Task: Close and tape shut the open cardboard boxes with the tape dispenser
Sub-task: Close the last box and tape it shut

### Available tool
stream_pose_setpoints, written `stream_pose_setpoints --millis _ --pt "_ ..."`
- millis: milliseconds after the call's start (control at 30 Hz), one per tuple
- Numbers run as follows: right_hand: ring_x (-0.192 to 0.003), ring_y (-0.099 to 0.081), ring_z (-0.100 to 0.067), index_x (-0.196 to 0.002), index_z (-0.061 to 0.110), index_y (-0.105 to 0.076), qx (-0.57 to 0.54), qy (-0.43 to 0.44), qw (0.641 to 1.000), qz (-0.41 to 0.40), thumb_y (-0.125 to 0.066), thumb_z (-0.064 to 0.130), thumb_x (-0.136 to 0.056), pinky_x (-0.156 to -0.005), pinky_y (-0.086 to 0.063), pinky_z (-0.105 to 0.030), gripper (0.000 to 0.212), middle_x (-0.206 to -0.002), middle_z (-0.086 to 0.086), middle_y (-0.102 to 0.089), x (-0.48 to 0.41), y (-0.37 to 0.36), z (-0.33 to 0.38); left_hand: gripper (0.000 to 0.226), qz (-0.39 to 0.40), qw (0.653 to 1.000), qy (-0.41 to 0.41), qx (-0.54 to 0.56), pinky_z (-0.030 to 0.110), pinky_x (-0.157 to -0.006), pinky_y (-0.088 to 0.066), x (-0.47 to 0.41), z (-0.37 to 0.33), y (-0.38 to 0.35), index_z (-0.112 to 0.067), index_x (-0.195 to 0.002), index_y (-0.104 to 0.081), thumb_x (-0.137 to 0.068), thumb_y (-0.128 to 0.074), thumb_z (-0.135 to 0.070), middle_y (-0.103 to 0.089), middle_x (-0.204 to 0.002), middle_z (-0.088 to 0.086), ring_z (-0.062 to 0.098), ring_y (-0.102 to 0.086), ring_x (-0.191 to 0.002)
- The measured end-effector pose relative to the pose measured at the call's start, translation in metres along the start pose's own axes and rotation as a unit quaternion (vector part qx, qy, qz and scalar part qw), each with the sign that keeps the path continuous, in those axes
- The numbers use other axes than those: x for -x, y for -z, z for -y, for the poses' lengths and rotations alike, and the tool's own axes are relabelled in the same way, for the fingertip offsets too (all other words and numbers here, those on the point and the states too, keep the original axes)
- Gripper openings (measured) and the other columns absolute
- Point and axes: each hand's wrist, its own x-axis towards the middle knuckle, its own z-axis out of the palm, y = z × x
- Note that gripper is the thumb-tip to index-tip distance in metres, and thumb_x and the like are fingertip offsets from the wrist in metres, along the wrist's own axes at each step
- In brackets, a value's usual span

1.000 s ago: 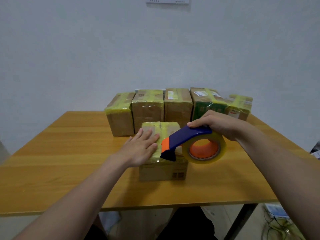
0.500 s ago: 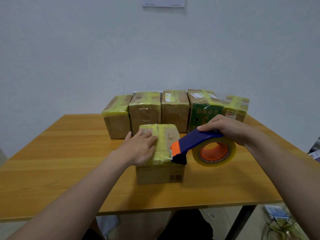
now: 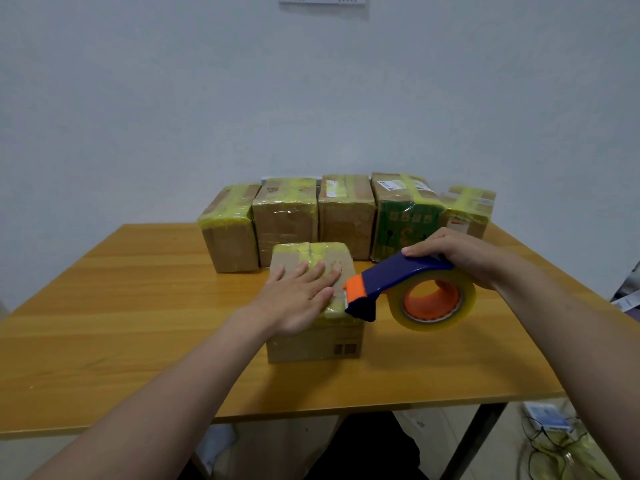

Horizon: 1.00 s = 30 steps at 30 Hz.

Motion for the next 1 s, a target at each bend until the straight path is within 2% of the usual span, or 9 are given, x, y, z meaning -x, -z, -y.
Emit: stream_pose_setpoints --millis 100,167,367,467,533,667,833,1000 --pt "-0.070 -0.067 -0.015 -0.097 -0.005 -0.074 -0.015 -0.012 1.000 0.002 -0.078 0.052 -0.077 -0.071 -0.051 -0.029 0.061 -0.081 -0.009 -0.074 0.004 0.004 -0.010 0.054 -0.002 1.000 -0.001 -0.003 0.051 -0.129 0.004 -0.003 0.003 -0.001 -0.048 -0.161 0.001 -0.108 -0.007 -0.056 0.004 -0.172 -0.014 0.014 0.008 -0.159" --pt "-0.069 -0.067 -0.015 -0.097 -0.008 -0.072 -0.009 0.001 1.000 -0.005 -0.077 0.054 -0.076 -0.072 -0.051 -0.030 0.065 -0.079 -0.008 -0.074 0.003 0.003 -0.014 0.055 -0.004 1.000 -0.001 -0.004 0.051 -0.129 0.004 -0.004 0.004 -0.003 -0.049 -0.161 0.002 -0.108 -0.007 -0.056 0.004 -0.172 -0.014 0.014 0.008 -0.159" --pt "-0.064 -0.065 -0.013 -0.091 -0.007 -0.073 -0.010 0.016 1.000 -0.016 -0.068 0.046 -0.085 -0.072 -0.050 -0.029 0.054 -0.077 -0.010 -0.073 0.002 0.005 -0.016 0.054 -0.008 1.000 -0.001 -0.006 0.051 -0.129 0.004 -0.005 0.005 -0.004 -0.050 -0.161 0.001 -0.108 -0.008 -0.056 0.003 -0.172 -0.014 0.013 0.007 -0.159" --pt "-0.069 -0.067 -0.017 -0.093 -0.009 -0.072 -0.014 0.017 1.000 -0.015 -0.077 0.053 -0.077 -0.072 -0.052 -0.029 0.064 -0.083 -0.017 -0.073 0.001 0.006 -0.022 0.053 -0.007 1.000 -0.004 -0.006 0.051 -0.129 0.003 -0.005 0.006 -0.003 -0.050 -0.161 0.000 -0.108 -0.009 -0.056 0.003 -0.172 -0.014 0.012 0.006 -0.159" --pt "-0.073 -0.068 -0.020 -0.098 -0.011 -0.071 -0.018 0.014 1.000 -0.013 -0.069 0.054 -0.073 -0.071 -0.054 -0.028 0.069 -0.088 -0.020 -0.074 0.001 0.006 -0.026 0.053 -0.009 1.000 -0.005 -0.005 0.051 -0.129 0.003 -0.004 0.006 -0.003 -0.050 -0.161 0.000 -0.109 -0.009 -0.055 0.002 -0.172 -0.014 0.013 0.006 -0.159" --pt "-0.077 -0.068 -0.022 -0.101 -0.012 -0.070 -0.017 0.016 1.000 -0.009 -0.067 0.054 -0.073 -0.069 -0.054 -0.026 0.072 -0.092 -0.023 -0.073 -0.001 0.008 -0.032 0.053 -0.010 1.000 -0.006 -0.007 0.050 -0.129 0.003 -0.004 0.007 -0.003 -0.050 -0.161 0.000 -0.109 -0.010 -0.055 0.001 -0.172 -0.014 0.013 0.005 -0.159" --pt "-0.074 -0.068 -0.021 -0.097 -0.011 -0.071 -0.031 0.016 0.999 -0.018 -0.068 0.053 -0.072 -0.071 -0.052 -0.029 0.069 -0.083 -0.015 -0.074 0.002 0.014 -0.038 0.053 -0.012 1.000 -0.007 -0.002 0.049 -0.129 0.005 -0.004 0.010 -0.004 -0.051 -0.161 -0.002 -0.109 -0.011 -0.056 0.001 -0.172 -0.015 0.011 0.004 -0.159" --pt "-0.073 -0.065 -0.022 -0.092 -0.011 -0.071 -0.029 0.041 0.998 -0.027 -0.071 0.057 -0.071 -0.071 -0.051 -0.028 0.071 -0.085 -0.024 -0.071 0.002 0.010 -0.037 0.052 -0.012 1.000 0.002 0.000 0.047 -0.129 0.006 -0.001 0.008 -0.003 -0.052 -0.160 -0.003 -0.109 -0.012 -0.055 0.001 -0.172 -0.016 0.010 0.005 -0.159"
